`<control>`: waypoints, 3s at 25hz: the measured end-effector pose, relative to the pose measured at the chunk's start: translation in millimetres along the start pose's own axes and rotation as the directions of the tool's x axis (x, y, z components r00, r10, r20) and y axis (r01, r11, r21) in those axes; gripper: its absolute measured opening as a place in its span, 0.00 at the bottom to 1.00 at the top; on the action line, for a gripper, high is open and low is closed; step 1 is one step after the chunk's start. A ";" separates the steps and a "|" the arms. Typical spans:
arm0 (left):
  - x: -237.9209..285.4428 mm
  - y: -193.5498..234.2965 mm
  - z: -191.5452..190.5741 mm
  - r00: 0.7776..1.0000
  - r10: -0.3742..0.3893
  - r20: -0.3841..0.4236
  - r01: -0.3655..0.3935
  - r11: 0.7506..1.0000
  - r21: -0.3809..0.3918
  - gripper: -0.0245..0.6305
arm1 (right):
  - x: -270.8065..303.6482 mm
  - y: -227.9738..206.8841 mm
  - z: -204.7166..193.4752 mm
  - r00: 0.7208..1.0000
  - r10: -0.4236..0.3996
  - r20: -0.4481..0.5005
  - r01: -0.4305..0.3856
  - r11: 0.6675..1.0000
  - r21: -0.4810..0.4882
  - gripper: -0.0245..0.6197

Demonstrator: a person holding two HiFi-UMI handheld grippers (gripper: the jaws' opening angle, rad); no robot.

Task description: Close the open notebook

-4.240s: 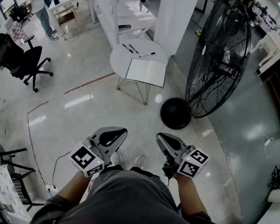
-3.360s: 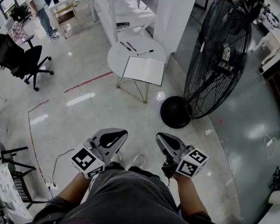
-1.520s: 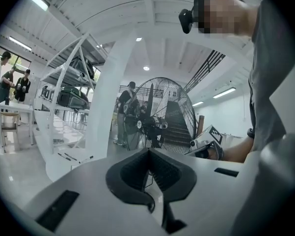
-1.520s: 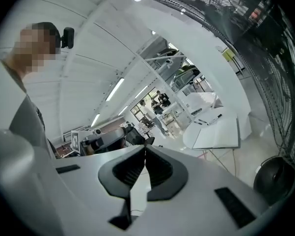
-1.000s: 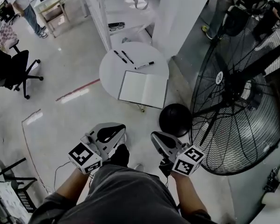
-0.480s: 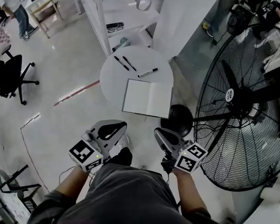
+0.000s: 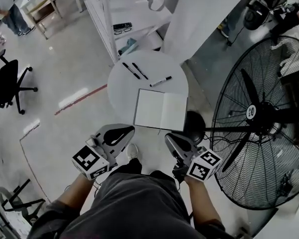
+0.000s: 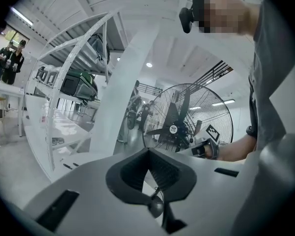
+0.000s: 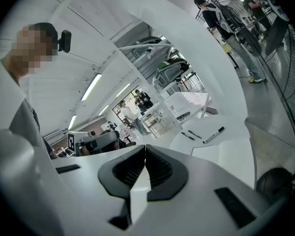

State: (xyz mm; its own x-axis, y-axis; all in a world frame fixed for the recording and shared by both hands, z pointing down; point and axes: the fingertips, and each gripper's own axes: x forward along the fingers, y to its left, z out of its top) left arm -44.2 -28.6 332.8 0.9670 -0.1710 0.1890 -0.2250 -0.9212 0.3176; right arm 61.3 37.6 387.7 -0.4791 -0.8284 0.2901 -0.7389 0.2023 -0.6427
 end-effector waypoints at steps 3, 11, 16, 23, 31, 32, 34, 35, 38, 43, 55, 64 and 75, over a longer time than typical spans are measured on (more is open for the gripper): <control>0.2 9.2 -1.5 1.000 -0.005 -0.004 0.005 1.000 -0.007 0.06 | 11.0 -3.3 -0.3 1.000 -0.007 -0.013 0.007 1.000 0.004 0.07; 1.7 27.4 -7.1 1.000 0.000 -0.014 -0.001 1.000 -0.021 0.06 | 28.8 -25.0 -2.1 0.998 -0.047 -0.041 0.048 0.999 0.020 0.07; 7.7 38.4 -12.2 0.999 0.011 -0.031 -0.013 0.999 -0.037 0.06 | 39.5 -42.5 1.8 0.997 -0.063 -0.053 0.064 0.997 0.030 0.07; 33.3 47.8 -25.5 0.994 0.019 -0.106 -0.028 0.997 -0.077 0.06 | 47.1 -87.9 8.9 0.993 -0.103 -0.057 0.106 0.993 0.054 0.07; 77.7 66.8 -32.6 0.990 0.017 -0.139 -0.025 0.998 -0.055 0.06 | 53.3 -152.2 10.0 0.982 -0.178 -0.065 0.183 0.979 0.084 0.07; 81.9 67.4 -33.1 0.989 0.014 -0.147 -0.023 0.998 -0.054 0.06 | 52.6 -160.1 9.4 0.979 -0.191 -0.068 0.196 0.977 0.087 0.07; 90.5 71.0 -34.5 0.986 0.008 -0.166 -0.016 0.999 -0.048 0.06 | 52.9 -177.5 8.4 0.973 -0.217 -0.075 0.224 0.970 0.097 0.07; 95.1 73.5 -35.3 0.984 0.007 -0.176 -0.016 0.999 -0.049 0.06 | 53.2 -186.8 7.5 0.970 -0.231 -0.080 0.238 0.966 0.102 0.07; 108.9 77.3 -38.4 0.977 0.006 -0.211 -0.023 0.997 -0.078 0.06 | 51.2 -214.7 0.2 0.957 -0.273 -0.097 0.283 0.952 0.118 0.07; 130.4 77.8 -43.4 0.973 -0.015 -0.231 -0.002 0.997 -0.075 0.06 | 44.9 -246.6 -16.4 0.939 -0.323 -0.123 0.339 0.928 0.156 0.08; 168.8 69.3 -67.0 0.948 -0.080 -0.309 0.053 0.994 -0.095 0.06 | 22.0 -305.6 -63.9 0.895 -0.391 -0.216 0.432 0.880 0.198 0.21; 178.4 65.5 -87.3 0.918 -0.108 -0.381 0.052 0.987 -0.153 0.06 | 3.1 -340.0 -102.1 0.850 -0.449 -0.275 0.510 0.832 0.219 0.28; 195.5 65.4 -96.4 0.924 -0.116 -0.364 0.067 0.987 -0.143 0.06 | -7.0 -351.8 -140.5 0.876 -0.374 -0.304 0.465 0.823 0.326 0.43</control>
State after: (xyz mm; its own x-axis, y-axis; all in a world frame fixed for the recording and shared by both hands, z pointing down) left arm 118.5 -88.6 480.0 0.8760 0.0759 0.4763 -0.1741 -0.8711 0.4592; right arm 258.1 45.6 711.5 -0.2873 -0.6429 0.7101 -0.6764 -0.3887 -0.6256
